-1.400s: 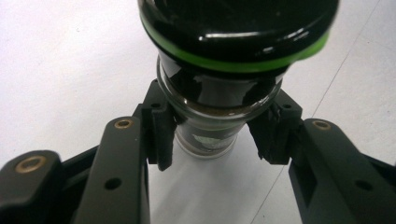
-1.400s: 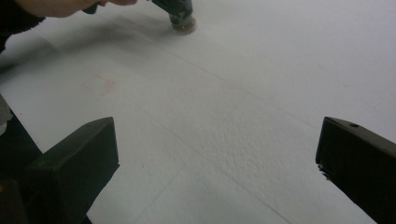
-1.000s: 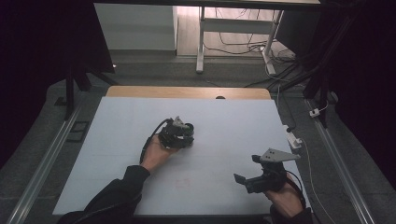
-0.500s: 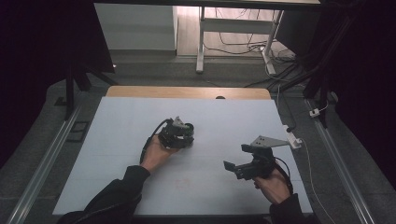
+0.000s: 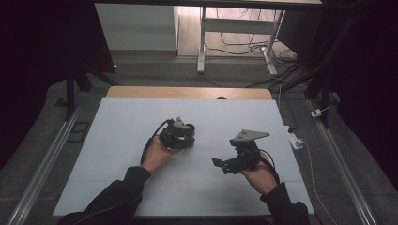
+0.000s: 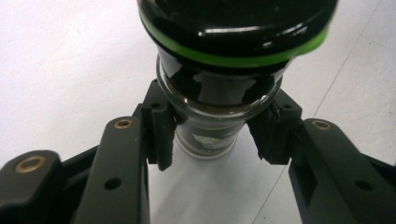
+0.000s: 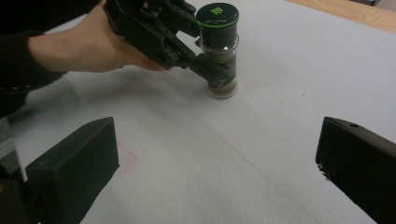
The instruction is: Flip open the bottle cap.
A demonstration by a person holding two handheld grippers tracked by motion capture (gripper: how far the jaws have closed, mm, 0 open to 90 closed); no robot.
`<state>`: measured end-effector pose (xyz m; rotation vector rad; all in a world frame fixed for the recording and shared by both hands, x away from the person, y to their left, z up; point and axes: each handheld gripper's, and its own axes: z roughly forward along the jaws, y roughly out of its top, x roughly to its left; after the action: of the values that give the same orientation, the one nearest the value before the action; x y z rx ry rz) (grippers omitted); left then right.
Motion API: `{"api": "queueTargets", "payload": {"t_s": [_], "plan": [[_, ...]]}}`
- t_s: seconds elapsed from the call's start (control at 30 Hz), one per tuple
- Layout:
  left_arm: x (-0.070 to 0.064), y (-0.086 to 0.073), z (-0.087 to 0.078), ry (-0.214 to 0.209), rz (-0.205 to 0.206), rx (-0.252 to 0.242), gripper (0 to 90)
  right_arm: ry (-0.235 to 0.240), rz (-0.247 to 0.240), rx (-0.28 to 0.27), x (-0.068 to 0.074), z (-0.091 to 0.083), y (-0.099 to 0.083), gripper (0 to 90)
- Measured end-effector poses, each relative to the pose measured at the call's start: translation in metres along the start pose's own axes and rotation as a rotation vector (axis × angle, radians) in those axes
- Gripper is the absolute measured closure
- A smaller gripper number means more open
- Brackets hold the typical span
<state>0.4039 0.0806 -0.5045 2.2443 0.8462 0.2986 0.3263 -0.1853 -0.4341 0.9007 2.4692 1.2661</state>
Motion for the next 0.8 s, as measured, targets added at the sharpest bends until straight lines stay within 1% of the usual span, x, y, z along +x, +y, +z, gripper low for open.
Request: {"api": "queueTargets", "payload": {"t_s": [0.03, 0.07, 0.1, 0.13, 0.33, 0.37, 0.4, 0.47, 0.5, 0.53, 0.57, 0.6, 0.7, 0.8], "plan": [[0.000, 0.000, 0.000, 0.000, 0.000, 0.000, 53.8, 0.000, 0.000, 0.000, 0.000, 0.000, 0.000, 0.0], [0.000, 0.000, 0.000, 0.000, 0.001, 0.000, 53.8, -0.015, -0.018, 0.016, 0.001, 0.006, 0.003, 0.0], [0.000, 0.000, 0.000, 0.000, 0.001, 0.000, 53.8, -0.015, -0.018, 0.016, 0.001, 0.006, 0.003, 0.0], [0.000, 0.000, 0.000, 0.000, 0.001, 0.000, 53.8, -0.012, -0.023, 0.019, 0.001, 0.012, 0.005, 0.0], [0.000, 0.000, 0.000, 0.001, 0.002, 0.000, 53.8, 0.008, -0.014, 0.027, 0.000, 0.023, 0.012, 0.0], [0.000, 0.000, 0.000, 0.001, 0.002, 0.000, 53.8, 0.014, -0.011, 0.027, 0.000, 0.027, 0.015, 0.0], [0.000, 0.000, 0.000, 0.001, 0.002, 0.001, 53.8, 0.014, -0.011, 0.027, 0.000, 0.027, 0.015, 0.0], [0.000, 0.000, 0.000, 0.001, 0.003, 0.001, 53.8, 0.019, -0.017, 0.028, 0.000, 0.031, 0.018, 0.0], [0.000, 0.000, 0.000, 0.001, 0.003, 0.001, 53.8, 0.019, -0.019, 0.035, 0.000, 0.036, 0.021, 0.0], [0.000, 0.000, 0.000, 0.001, 0.003, 0.001, 53.8, 0.019, -0.019, 0.035, 0.000, 0.036, 0.021, 0.0], [0.000, 0.000, 0.000, 0.002, 0.003, 0.002, 53.8, 0.020, -0.024, 0.042, -0.001, 0.041, 0.022, 0.0], [0.000, 0.000, 0.000, 0.002, 0.003, 0.002, 53.8, 0.020, -0.024, 0.042, -0.001, 0.041, 0.022, 0.0], [0.000, 0.000, 0.000, 0.002, 0.004, 0.002, 53.8, 0.021, -0.028, 0.058, -0.001, 0.051, 0.026, 0.0], [0.000, 0.000, 0.000, 0.001, 0.004, 0.002, 53.7, 0.023, -0.033, 0.061, -0.001, 0.055, 0.027, 0.0]]}}
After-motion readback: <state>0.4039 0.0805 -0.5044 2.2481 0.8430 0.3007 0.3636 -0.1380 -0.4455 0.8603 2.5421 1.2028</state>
